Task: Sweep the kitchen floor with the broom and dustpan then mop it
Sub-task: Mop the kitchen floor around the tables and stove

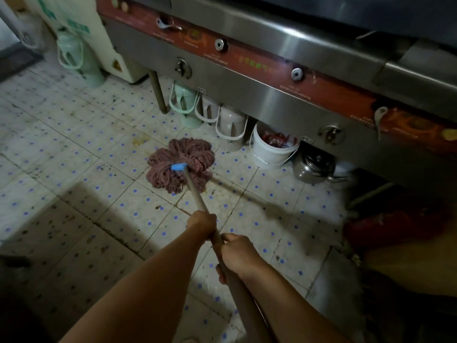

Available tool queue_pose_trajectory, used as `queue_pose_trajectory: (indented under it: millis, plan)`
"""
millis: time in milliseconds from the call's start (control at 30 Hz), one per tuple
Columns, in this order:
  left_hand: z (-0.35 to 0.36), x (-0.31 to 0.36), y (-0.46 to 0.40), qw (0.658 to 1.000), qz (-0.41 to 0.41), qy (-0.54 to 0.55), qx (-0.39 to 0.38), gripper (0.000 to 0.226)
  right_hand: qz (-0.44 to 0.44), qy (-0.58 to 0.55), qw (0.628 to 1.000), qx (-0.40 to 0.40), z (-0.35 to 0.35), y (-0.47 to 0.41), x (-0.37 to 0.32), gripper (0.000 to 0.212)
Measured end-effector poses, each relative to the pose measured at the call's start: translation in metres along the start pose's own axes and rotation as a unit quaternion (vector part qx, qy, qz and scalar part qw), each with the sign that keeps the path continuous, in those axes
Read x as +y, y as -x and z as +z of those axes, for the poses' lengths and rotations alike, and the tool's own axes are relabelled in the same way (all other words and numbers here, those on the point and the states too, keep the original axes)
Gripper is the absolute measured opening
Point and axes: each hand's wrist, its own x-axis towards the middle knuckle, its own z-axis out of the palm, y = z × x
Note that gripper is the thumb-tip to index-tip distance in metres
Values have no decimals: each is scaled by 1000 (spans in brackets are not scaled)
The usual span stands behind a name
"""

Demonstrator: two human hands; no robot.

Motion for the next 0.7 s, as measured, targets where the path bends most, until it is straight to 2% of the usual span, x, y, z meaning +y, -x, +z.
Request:
queue_pose_trajectory:
  millis: [200, 300, 500, 700]
  plan:
    - [62, 28, 53, 1000, -9, 8, -24, 35, 20, 44, 999, -2, -79, 26, 22, 18]
    - [79, 39, 64, 999, -15, 11, -34, 34, 6, 73, 997, -3, -102, 26, 26, 20]
    - [71, 54, 39, 999, -17, 35, -10, 32, 0, 126, 991, -39, -101, -5, 4, 19]
    - [29, 84, -17, 999, -12, 48, 12, 31, -19, 187, 981, -49, -80, -57, -56, 21]
